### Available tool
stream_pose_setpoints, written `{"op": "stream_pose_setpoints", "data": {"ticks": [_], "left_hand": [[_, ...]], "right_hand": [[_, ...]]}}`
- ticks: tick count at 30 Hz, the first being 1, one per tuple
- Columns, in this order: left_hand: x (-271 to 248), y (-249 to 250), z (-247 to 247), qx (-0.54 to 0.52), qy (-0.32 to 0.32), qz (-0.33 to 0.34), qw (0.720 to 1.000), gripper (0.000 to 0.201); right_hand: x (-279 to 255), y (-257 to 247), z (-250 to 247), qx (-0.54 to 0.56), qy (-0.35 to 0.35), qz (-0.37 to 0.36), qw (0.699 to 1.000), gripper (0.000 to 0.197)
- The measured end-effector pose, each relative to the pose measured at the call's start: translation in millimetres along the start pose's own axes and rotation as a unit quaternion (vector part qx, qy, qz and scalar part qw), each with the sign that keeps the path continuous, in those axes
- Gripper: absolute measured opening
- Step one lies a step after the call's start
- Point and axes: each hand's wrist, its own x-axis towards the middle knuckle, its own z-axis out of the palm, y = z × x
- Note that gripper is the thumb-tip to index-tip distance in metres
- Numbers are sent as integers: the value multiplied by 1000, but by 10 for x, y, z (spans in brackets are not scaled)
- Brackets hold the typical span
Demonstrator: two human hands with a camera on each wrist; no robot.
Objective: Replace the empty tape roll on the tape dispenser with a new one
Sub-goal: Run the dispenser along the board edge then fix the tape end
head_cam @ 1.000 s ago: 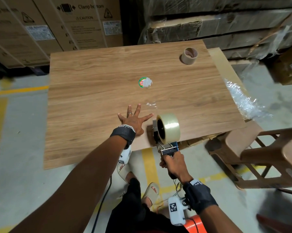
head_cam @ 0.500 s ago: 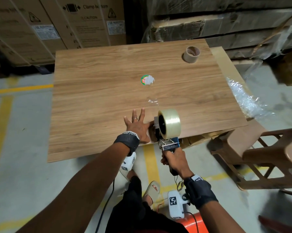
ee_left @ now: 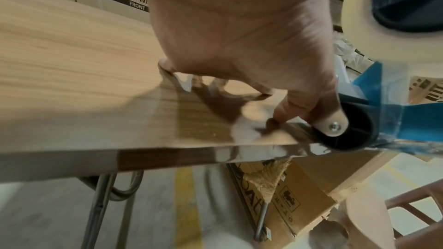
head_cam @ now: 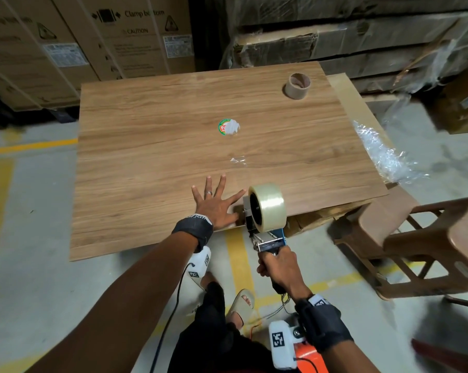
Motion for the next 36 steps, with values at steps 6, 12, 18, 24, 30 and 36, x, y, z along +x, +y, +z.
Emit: {"op": "stream_pose_setpoints", "data": {"ticks": [6, 12, 18, 24, 30, 36], "left_hand": [[-59, -2, 49, -12, -3, 0, 1000, 59], [-234, 76, 106, -7, -7, 13, 1000, 63], [-278, 134, 142, -19, 17, -6, 1000, 57], [-264, 125, 150, -34, 9, -11, 999, 53], [-261, 123, 106, -15, -17, -8, 1000, 60], [-245, 148, 74, -6, -34, -18, 999, 64]], "right_hand": [[-117, 71, -31, 1, 0, 11, 1000, 23], [-161, 66, 2, -8, 14, 8, 1000, 22], [-333, 275, 36, -6, 10, 40, 999, 23], [-219, 190, 76, 4, 10, 48, 999, 25], [-193, 236, 183, -18, 31, 56, 998, 28], [-87, 380, 289, -41, 50, 46, 997, 43]]}}
